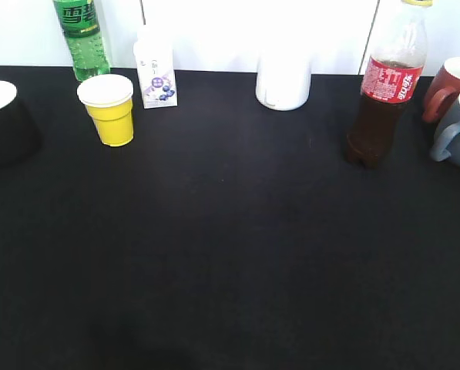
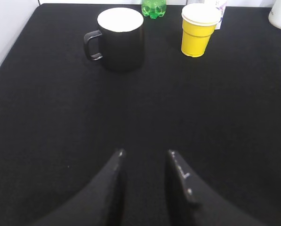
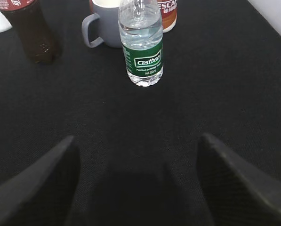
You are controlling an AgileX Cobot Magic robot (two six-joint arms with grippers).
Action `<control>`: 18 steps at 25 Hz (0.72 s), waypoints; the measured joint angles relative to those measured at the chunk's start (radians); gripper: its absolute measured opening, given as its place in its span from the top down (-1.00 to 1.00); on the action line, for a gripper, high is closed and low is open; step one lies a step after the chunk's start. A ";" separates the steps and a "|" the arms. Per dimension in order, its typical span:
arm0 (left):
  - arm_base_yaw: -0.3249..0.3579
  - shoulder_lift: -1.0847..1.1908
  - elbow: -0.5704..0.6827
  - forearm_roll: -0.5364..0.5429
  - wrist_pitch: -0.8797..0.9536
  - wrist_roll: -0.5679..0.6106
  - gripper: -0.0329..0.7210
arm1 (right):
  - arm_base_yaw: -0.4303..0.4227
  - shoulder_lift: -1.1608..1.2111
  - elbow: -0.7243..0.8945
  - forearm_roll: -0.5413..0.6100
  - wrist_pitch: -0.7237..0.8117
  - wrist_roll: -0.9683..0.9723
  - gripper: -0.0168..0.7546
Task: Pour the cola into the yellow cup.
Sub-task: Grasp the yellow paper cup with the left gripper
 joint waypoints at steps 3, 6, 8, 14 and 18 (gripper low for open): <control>0.000 0.000 0.000 0.000 0.000 0.000 0.33 | 0.000 0.000 0.000 0.000 0.000 0.000 -0.56; 0.000 0.000 0.000 0.000 0.000 0.000 0.33 | 0.000 0.000 0.000 0.000 0.000 0.000 -0.56; 0.000 0.000 0.000 0.000 0.000 0.000 0.33 | 0.000 0.000 0.000 0.000 0.000 0.000 -0.56; 0.000 0.000 0.000 0.000 0.000 0.000 0.31 | 0.000 0.000 0.000 0.000 0.000 0.000 -0.56; 0.000 0.106 -0.014 0.000 -0.026 0.014 -0.27 | 0.000 0.000 0.000 0.000 0.000 0.000 -0.56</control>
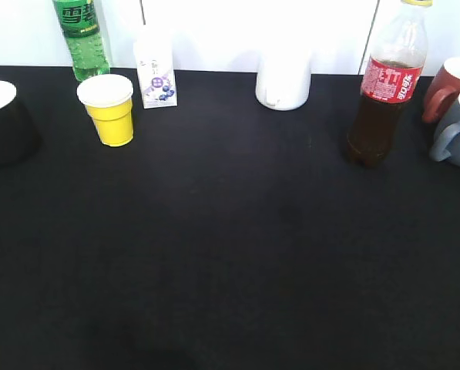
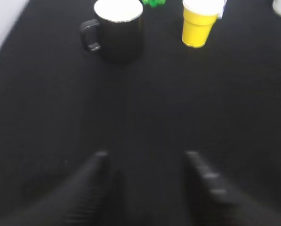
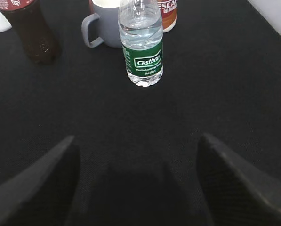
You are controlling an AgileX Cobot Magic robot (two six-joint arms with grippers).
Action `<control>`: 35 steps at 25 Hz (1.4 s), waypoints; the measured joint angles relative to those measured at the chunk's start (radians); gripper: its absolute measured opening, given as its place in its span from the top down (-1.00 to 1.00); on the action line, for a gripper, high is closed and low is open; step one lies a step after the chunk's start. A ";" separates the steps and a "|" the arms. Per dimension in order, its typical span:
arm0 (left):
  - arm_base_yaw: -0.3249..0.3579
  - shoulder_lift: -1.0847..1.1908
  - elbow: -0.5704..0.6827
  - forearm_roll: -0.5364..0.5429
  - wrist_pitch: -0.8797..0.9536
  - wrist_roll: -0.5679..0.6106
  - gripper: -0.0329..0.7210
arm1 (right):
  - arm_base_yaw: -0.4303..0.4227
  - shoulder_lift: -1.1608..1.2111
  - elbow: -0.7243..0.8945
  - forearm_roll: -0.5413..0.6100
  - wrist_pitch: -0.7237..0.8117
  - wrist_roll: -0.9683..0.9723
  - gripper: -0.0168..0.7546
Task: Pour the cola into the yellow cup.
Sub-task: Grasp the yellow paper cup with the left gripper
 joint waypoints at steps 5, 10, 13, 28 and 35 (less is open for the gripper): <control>0.000 0.372 -0.011 -0.228 -0.486 0.207 -0.49 | 0.000 0.000 0.000 0.000 0.000 0.000 -0.56; -0.168 0.760 -0.011 -0.310 -1.057 0.272 -0.49 | 0.000 0.000 0.000 0.000 0.000 0.000 -0.56; -0.329 0.967 0.021 -0.398 -1.313 0.273 -0.49 | 0.000 0.000 0.000 0.001 0.000 0.000 -0.56; -0.440 1.780 -0.072 -0.437 -1.980 0.217 -0.84 | 0.000 0.000 0.000 0.003 0.000 0.000 -0.56; -0.346 1.942 -0.313 -0.400 -1.854 0.214 -0.84 | 0.000 0.000 0.000 0.003 0.000 0.000 -0.56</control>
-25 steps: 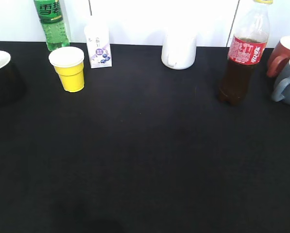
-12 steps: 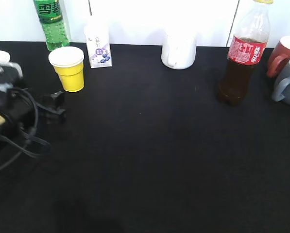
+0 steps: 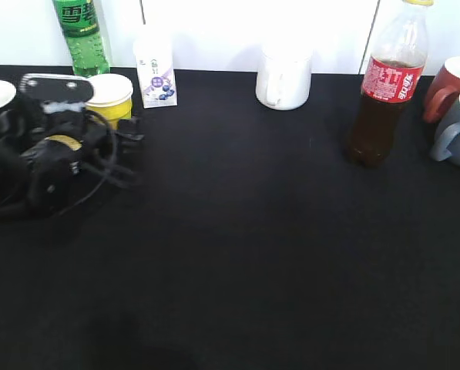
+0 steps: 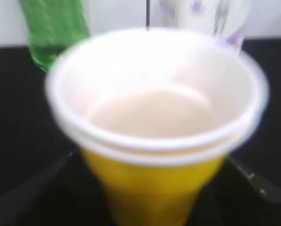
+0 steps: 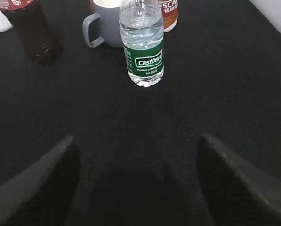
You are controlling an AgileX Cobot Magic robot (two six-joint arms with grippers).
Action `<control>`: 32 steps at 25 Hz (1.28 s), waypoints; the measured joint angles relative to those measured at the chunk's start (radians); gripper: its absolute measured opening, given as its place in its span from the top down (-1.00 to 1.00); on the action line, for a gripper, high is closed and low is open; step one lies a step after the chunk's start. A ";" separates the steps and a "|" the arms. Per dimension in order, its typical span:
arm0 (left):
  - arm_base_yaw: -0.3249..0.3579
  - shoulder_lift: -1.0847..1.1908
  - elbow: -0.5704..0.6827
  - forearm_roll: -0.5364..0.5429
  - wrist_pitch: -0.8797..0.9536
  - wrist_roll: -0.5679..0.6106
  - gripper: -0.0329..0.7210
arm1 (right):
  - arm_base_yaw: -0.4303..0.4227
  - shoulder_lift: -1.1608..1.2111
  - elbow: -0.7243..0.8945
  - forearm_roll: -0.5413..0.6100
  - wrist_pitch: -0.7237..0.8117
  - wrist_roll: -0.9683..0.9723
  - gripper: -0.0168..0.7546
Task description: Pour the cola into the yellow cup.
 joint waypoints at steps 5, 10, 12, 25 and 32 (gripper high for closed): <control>0.028 0.076 -0.078 0.036 0.005 0.000 -0.63 | 0.000 0.000 0.000 0.001 0.000 0.000 -0.56; 0.028 0.077 -0.079 0.043 -0.007 0.000 -0.28 | 0.000 0.000 0.000 0.001 0.000 0.000 -0.56; 0.028 0.056 -0.079 0.045 0.023 0.000 -0.28 | 0.000 0.000 0.000 0.001 0.000 0.000 -0.56; -0.099 -0.301 0.143 0.345 0.267 -0.148 -0.27 | 0.000 0.000 0.000 0.001 0.000 0.000 -0.56; -0.104 -0.306 0.201 1.067 -0.119 -0.573 -0.27 | 0.000 0.000 0.000 0.001 0.000 0.000 -0.56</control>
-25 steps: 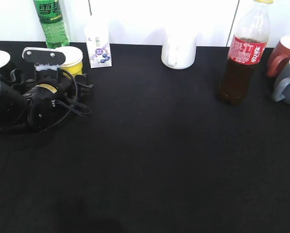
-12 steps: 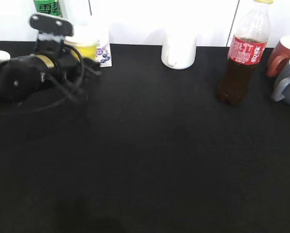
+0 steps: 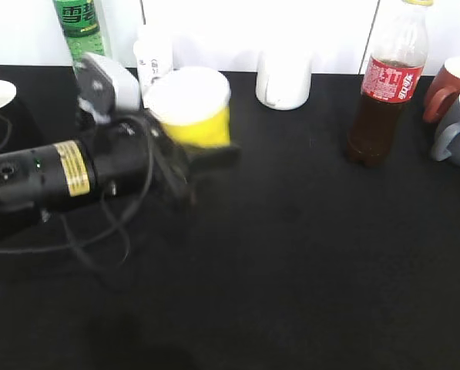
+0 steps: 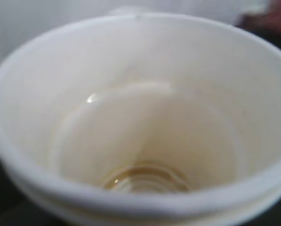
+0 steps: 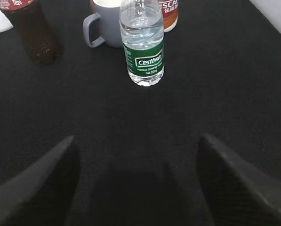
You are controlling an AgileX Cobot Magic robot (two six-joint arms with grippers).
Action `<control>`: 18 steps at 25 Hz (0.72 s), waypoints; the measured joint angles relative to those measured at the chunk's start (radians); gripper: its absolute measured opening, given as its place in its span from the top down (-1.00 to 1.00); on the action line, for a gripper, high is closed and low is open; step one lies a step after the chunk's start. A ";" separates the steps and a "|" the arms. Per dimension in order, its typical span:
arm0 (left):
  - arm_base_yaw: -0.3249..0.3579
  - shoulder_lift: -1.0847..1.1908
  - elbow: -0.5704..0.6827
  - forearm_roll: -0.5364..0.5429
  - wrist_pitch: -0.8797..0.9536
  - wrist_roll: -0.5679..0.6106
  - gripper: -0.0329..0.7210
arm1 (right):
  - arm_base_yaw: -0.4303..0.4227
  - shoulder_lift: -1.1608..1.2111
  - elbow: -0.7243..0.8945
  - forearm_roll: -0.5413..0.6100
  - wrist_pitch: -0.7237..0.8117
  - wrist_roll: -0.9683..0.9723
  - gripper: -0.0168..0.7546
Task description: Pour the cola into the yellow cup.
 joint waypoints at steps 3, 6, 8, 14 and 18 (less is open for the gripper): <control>0.000 0.000 0.000 0.098 -0.007 0.000 -0.27 | 0.000 0.000 0.000 0.000 0.000 0.000 -0.56; 0.002 0.000 0.000 0.103 0.002 -0.004 -0.27 | 0.000 0.000 0.000 0.000 0.000 0.000 -0.56; 0.018 0.000 0.000 0.099 0.044 -0.004 -0.27 | 0.000 0.000 0.000 0.000 0.000 0.000 -0.56; 0.059 0.000 0.000 0.097 0.060 -0.004 -0.27 | 0.000 0.053 -0.016 0.089 -0.163 -0.049 -0.56; 0.059 0.000 0.000 0.097 0.060 -0.004 -0.27 | 0.000 0.379 -0.020 0.248 -0.735 -0.262 -0.56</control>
